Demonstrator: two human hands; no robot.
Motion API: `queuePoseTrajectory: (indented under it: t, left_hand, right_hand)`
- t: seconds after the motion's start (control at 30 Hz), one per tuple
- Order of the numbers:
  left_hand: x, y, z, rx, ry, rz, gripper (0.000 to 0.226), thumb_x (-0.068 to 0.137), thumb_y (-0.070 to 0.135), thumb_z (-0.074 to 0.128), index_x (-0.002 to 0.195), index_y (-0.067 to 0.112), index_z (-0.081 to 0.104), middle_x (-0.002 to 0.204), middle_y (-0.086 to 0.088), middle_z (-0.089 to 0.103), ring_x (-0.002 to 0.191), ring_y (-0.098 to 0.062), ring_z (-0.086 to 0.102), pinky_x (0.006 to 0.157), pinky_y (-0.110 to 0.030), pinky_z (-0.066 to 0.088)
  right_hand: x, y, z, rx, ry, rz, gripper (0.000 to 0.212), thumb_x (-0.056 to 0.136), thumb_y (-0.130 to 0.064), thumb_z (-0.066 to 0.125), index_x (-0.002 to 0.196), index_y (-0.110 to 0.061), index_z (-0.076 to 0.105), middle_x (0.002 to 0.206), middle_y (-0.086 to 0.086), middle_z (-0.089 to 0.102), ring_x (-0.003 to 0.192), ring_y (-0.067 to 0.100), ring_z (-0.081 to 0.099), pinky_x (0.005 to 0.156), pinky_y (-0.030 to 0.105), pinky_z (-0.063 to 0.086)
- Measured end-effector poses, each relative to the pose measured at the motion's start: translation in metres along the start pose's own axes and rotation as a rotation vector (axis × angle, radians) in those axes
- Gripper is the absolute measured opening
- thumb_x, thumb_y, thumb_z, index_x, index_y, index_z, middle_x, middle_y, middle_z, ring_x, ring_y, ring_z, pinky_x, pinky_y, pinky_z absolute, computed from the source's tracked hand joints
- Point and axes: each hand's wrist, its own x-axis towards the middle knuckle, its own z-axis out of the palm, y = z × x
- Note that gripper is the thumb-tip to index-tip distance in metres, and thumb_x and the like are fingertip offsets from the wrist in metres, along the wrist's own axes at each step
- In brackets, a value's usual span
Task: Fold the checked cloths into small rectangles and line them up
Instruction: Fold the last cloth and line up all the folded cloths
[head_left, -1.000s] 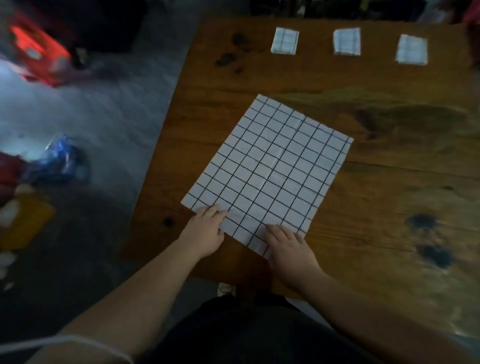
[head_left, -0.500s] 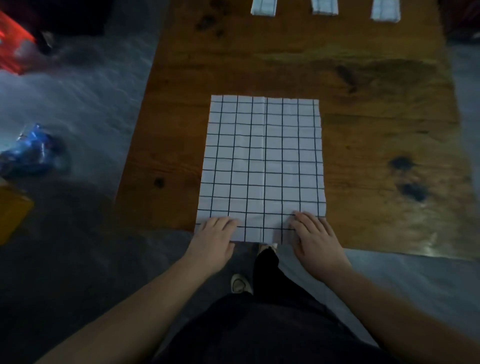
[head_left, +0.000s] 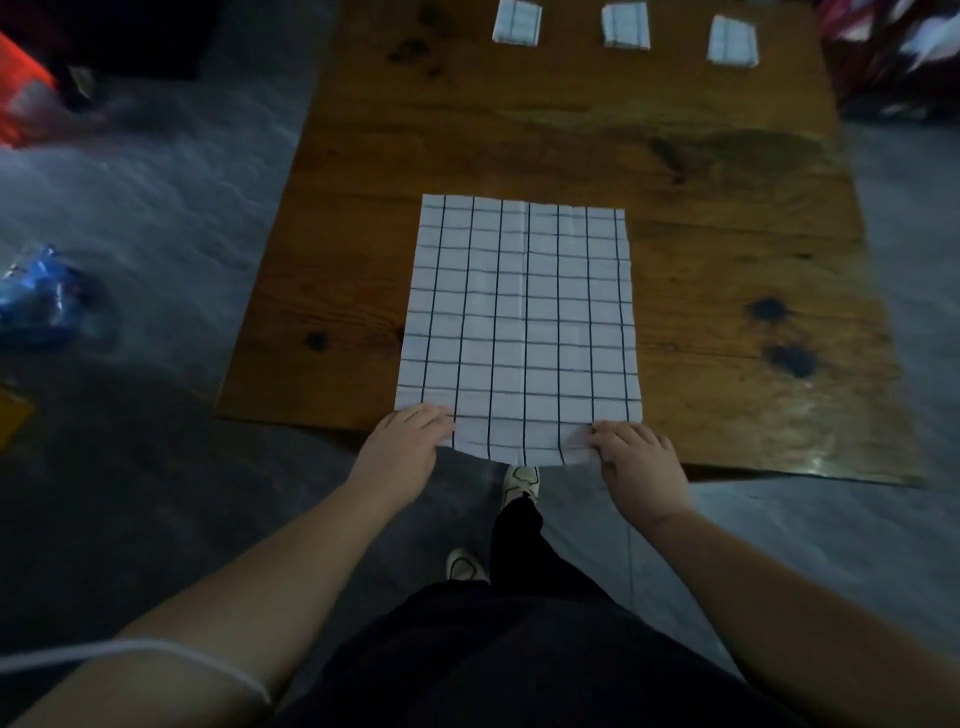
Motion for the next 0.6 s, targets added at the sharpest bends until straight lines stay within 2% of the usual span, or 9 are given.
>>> queuePoseTrajectory:
  t: [0.1,0.17,0.33,0.43,0.6]
  left_hand:
    - [-0.011,0.003,-0.018,-0.104,-0.021,-0.058,0.033,0.101,0.014,0.050,0.127,0.029,0.065,0.125,0.008,0.065,0.118,-0.013,0.056,0.100,-0.032,0.046]
    - [-0.021,0.007,-0.031,-0.170,-0.023,-0.099,0.026,0.101,0.019,0.052,0.121,0.030,0.066,0.113,0.011,0.067,0.103,-0.008,0.060,0.088,-0.030,0.051]
    - [-0.026,0.011,-0.061,-0.213,0.077,-0.107,0.019,0.101,0.024,0.055,0.116,0.031,0.065,0.100,0.016,0.063,0.089,0.002,0.057,0.072,-0.013,0.041]
    - [-0.007,0.015,-0.087,-0.221,0.148,-0.098,0.018,0.102,0.024,0.054,0.115,0.029,0.065,0.099,0.014,0.063,0.087,0.000,0.057,0.071,-0.013,0.043]
    - [0.051,0.021,-0.126,-0.243,0.244,-0.078,0.018,0.103,0.024,0.051,0.111,0.026,0.067,0.090,0.014,0.061,0.081,-0.001,0.056,0.069,-0.025,0.050]
  right_hand:
    - [-0.006,-0.003,-0.019,0.099,0.004,0.048,0.024,0.095,-0.009,0.059,0.112,-0.019,0.072,0.111,-0.001,0.072,0.105,0.026,0.065,0.085,0.037,0.048]
    - [-0.014,-0.005,-0.035,0.145,0.035,0.070,0.021,0.096,-0.012,0.059,0.111,-0.019,0.072,0.106,-0.002,0.072,0.097,0.024,0.067,0.076,0.033,0.049]
    - [-0.020,-0.016,-0.075,0.184,0.137,0.063,0.021,0.095,-0.011,0.063,0.113,-0.015,0.073,0.108,0.000,0.073,0.094,0.023,0.067,0.072,0.028,0.045]
    - [0.001,-0.019,-0.099,0.175,0.195,0.026,0.020,0.095,-0.010,0.062,0.110,-0.016,0.073,0.102,-0.001,0.072,0.087,0.019,0.063,0.067,0.029,0.043]
    - [0.058,-0.009,-0.134,0.151,0.290,0.006,0.019,0.098,-0.012,0.059,0.111,-0.009,0.072,0.105,0.006,0.072,0.094,0.027,0.065,0.073,0.028,0.038]
